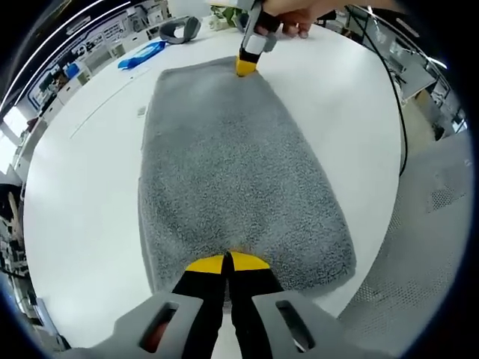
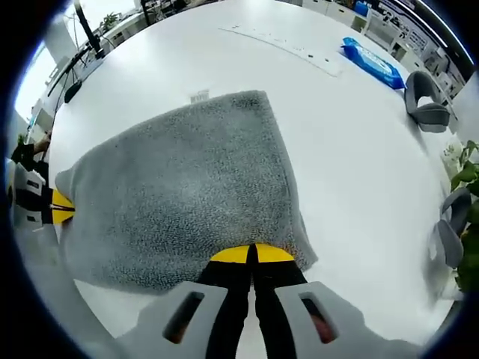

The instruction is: Fold the towel on the table until its edges align and the towel forms a compact rectangular stack.

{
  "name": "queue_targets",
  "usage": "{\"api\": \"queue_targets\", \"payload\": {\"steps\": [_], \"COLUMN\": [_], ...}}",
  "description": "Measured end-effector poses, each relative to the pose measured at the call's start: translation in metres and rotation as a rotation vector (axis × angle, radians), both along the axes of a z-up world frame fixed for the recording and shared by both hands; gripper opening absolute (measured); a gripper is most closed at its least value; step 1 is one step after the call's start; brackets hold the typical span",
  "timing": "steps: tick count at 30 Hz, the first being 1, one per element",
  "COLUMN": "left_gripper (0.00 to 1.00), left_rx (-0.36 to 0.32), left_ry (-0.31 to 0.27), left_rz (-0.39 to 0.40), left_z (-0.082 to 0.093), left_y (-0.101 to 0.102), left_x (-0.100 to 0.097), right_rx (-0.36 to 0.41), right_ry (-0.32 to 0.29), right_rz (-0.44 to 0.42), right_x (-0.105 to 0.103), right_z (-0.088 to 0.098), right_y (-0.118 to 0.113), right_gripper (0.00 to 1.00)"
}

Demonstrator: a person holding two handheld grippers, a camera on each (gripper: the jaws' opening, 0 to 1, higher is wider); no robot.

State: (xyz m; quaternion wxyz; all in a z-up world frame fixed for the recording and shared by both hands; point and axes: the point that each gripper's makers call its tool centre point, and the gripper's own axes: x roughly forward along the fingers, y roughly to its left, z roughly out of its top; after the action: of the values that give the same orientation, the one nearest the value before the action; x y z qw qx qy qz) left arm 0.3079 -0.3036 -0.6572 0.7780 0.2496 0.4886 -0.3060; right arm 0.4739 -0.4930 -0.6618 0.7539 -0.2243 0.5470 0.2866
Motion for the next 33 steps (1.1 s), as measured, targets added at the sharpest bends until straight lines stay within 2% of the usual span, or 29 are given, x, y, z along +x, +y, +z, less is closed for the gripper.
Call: {"api": "queue_targets", "payload": {"steps": [9,18,33], "left_gripper": [0.01,0.01,0.01], "left_rx": [0.011,0.002,-0.019], "left_ry": [0.004,0.014,0.016], "left_rz": [-0.033,-0.069,-0.112], "left_z": [0.000,0.000,0.001], "left_y": [-0.009,-0.022,-0.039], "left_x": [-0.005,-0.013,-0.019], "right_rx": [0.008,-0.035,-0.029], "right_ry": [0.011,-0.003,-0.010], "right_rz": [0.007,0.042,0.040], "right_x": [0.005,0.012,0.022], "right_z": [-0.001,-0.001,0.000], "right_y": [0.000,0.003,0.005], "right_gripper": [0.00,0.00,0.00]}}
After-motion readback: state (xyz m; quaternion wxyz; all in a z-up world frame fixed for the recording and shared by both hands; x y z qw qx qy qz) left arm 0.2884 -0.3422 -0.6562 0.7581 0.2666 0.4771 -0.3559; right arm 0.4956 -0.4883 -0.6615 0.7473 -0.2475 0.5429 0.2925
